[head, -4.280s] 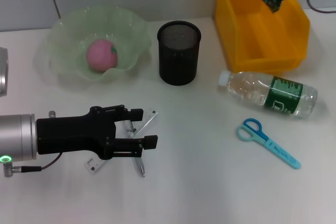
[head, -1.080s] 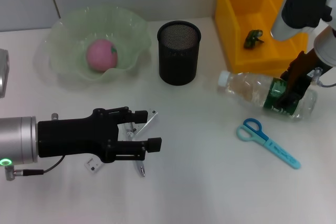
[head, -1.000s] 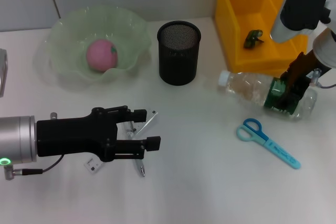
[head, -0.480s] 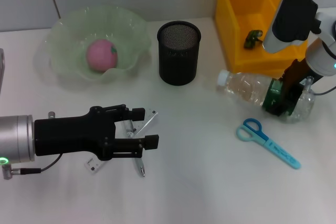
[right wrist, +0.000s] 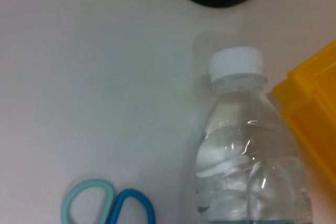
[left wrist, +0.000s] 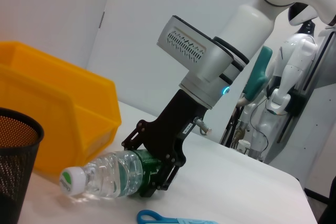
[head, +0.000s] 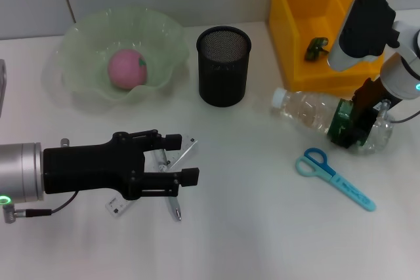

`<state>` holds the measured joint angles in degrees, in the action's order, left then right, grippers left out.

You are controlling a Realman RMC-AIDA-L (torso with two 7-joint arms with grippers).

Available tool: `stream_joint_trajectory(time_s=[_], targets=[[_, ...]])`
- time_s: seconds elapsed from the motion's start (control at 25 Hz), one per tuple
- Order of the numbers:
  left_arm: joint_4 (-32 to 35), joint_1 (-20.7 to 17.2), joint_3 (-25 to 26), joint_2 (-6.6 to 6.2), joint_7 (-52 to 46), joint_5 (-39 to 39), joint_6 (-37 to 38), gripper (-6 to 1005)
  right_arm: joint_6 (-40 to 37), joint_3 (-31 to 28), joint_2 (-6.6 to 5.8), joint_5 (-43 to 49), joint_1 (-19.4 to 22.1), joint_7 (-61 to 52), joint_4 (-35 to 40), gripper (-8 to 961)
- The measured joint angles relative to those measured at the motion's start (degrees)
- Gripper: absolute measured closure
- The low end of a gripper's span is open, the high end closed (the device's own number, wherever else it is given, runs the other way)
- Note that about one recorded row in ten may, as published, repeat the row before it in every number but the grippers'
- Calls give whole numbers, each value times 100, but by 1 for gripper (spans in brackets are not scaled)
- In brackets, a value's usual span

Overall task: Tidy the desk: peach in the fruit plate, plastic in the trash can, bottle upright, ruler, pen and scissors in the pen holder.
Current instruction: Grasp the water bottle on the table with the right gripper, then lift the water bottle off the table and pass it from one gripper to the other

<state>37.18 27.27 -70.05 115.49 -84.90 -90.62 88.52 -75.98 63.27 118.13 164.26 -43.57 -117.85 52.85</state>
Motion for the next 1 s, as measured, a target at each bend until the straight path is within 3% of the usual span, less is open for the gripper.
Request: stream_joint_trajectory(time_s=[0.56, 1.0], targets=[[0, 30, 0, -9, -52, 14, 9, 166, 109, -46, 9, -28, 67, 17, 32, 192], [0, 0, 0, -26, -61, 39, 25, 167, -822, -33, 85, -493, 649, 228, 1481, 192]])
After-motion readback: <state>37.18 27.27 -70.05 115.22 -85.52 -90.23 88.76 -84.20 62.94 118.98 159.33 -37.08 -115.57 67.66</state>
